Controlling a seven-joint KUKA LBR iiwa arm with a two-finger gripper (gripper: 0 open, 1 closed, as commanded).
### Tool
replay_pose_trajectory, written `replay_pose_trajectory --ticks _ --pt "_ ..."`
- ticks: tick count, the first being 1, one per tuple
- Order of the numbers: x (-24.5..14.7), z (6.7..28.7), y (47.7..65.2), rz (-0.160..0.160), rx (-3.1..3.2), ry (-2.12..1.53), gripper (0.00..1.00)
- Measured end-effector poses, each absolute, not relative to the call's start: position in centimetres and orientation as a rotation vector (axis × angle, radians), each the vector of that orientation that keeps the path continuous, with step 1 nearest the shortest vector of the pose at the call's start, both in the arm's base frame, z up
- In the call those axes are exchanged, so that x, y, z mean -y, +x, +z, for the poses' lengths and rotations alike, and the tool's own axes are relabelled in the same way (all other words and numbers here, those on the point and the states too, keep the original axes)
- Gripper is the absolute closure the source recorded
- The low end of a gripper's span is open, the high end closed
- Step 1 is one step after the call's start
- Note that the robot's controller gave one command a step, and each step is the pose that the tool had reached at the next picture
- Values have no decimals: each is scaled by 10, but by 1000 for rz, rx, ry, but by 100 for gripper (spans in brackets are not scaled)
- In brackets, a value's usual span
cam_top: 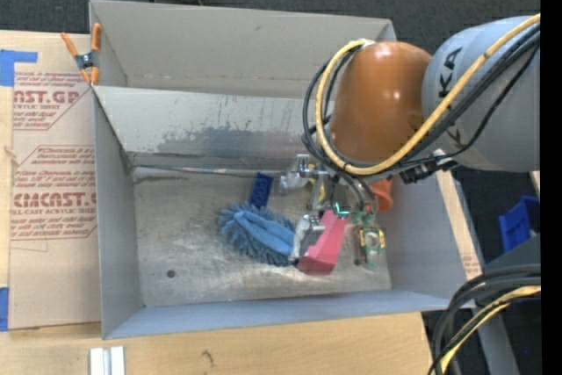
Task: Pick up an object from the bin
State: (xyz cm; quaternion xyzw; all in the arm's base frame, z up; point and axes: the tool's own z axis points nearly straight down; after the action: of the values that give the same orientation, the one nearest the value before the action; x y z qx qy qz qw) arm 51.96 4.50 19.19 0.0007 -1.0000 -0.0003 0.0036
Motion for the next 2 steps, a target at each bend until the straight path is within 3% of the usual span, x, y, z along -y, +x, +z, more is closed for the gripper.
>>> replay_pose_trajectory --ticks 1,2 --pt "-45 196 521 -1 3142 1 0" --pt "-54 176 510 -1 3147 -132 0"
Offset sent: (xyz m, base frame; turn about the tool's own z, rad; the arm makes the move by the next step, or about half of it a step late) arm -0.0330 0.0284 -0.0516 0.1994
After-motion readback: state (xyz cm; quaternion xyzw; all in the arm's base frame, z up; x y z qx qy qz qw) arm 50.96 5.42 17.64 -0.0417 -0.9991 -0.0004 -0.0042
